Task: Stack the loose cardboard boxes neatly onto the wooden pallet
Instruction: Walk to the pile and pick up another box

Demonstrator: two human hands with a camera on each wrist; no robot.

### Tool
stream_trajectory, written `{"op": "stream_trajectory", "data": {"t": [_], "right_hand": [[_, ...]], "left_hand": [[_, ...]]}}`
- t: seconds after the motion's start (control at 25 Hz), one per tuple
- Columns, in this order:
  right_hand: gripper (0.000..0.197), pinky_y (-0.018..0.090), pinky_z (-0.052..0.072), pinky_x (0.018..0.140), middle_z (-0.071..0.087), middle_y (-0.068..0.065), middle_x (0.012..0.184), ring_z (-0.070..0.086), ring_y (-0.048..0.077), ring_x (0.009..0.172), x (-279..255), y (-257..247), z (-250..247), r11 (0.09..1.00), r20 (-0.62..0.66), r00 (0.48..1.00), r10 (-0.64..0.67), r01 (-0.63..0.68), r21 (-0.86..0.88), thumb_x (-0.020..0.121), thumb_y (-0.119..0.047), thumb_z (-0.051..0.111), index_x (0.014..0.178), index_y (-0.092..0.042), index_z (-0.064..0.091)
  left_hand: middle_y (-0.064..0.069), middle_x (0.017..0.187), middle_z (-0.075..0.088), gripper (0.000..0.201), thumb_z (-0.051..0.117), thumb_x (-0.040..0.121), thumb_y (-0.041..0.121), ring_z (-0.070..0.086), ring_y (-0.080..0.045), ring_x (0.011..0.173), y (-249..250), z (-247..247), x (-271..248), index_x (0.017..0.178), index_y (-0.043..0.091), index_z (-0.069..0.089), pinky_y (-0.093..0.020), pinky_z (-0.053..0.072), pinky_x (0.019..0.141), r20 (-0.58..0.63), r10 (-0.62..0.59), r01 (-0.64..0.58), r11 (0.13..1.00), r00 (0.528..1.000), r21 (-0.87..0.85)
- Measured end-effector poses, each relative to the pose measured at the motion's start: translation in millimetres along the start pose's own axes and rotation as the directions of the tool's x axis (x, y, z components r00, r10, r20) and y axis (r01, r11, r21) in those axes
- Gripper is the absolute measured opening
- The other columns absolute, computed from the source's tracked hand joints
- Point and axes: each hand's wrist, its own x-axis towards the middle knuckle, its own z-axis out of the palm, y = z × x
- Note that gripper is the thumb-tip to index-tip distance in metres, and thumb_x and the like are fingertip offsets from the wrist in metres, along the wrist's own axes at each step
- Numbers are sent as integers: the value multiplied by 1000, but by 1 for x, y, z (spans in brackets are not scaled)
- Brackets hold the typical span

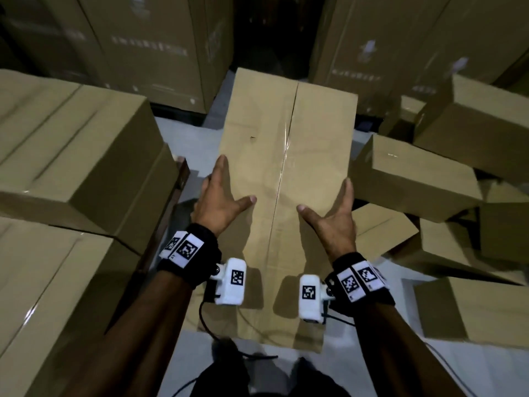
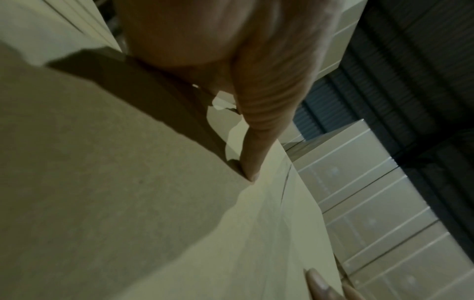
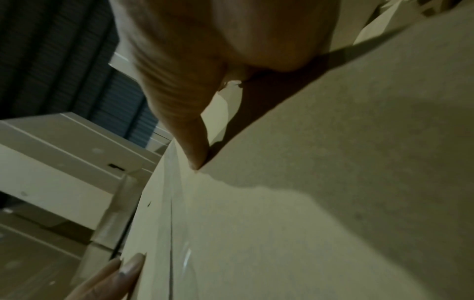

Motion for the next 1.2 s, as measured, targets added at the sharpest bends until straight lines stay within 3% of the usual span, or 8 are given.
{"op": "stream_trajectory", "data": {"t": [0.16, 0.36, 0.56, 0.84, 1.04, 1.12, 1.2], "right_hand": [[117, 46, 33, 116, 32, 2, 162, 36, 30, 144, -50, -12, -10, 995, 58, 994, -96, 95, 20, 72, -42, 88, 156, -45, 7], [113, 41, 29, 116, 29, 1, 162, 33, 27, 144, -120, -7, -23, 970, 205, 948, -243, 237, 54, 76, -33, 86, 159, -36, 9], [112, 51, 32, 117, 37, 0, 158, 39, 28, 140, -207, -2, -36, 949, 388, 868, -310, 306, 74, 73, -41, 86, 153, -48, 9], [104, 42, 38, 112, 50, -5, 147, 50, 25, 128, -328, -6, -27, 918, 545, 746, -383, 374, 134, 73, -44, 84, 149, -50, 13], [106, 48, 40, 111, 51, 1, 146, 50, 29, 129, -419, -10, 18, 908, 661, 649, -377, 399, 126, 70, -47, 85, 149, -43, 16], [108, 47, 40, 111, 51, 3, 146, 49, 30, 130, -459, -10, 48, 903, 700, 612, -368, 414, 113, 69, -45, 87, 151, -37, 17], [108, 42, 41, 109, 52, 4, 144, 50, 28, 128, -500, -12, 78, 897, 719, 587, -372, 427, 116, 69, -41, 89, 152, -33, 20]], "left_hand": [[-6, 160, 23, 107, 82, 77, 41, 34, -32, 142, -3, -29, -70, 155, 46, 8, -52, 34, 112, -124, -48, 44, 999, 991, -32], [-5, 155, 29, 109, 85, 72, 42, 37, -34, 138, -24, -45, -177, 150, 55, 10, -61, 39, 106, -298, -170, 136, 982, 939, -132], [-1, 160, 27, 107, 84, 73, 41, 33, -29, 143, -36, -64, -309, 152, 51, 13, -58, 29, 114, -484, -284, 219, 958, 828, -187], [3, 161, 25, 110, 85, 74, 32, 30, -22, 144, -70, -107, -457, 156, 37, 13, -41, 29, 114, -648, -338, 190, 938, 683, -290], [3, 154, 37, 112, 85, 64, 44, 45, -27, 132, -115, -148, -549, 151, 43, 13, -44, 37, 111, -699, -480, 262, 877, 530, -403], [2, 149, 44, 114, 85, 60, 49, 50, -28, 127, -148, -173, -580, 149, 41, 15, -41, 38, 109, -685, -541, 285, 840, 488, -461], [2, 143, 49, 117, 80, 45, 60, 53, -27, 123, -182, -200, -608, 144, 38, 21, -46, 43, 107, -679, -556, 262, 829, 479, -494]]}}
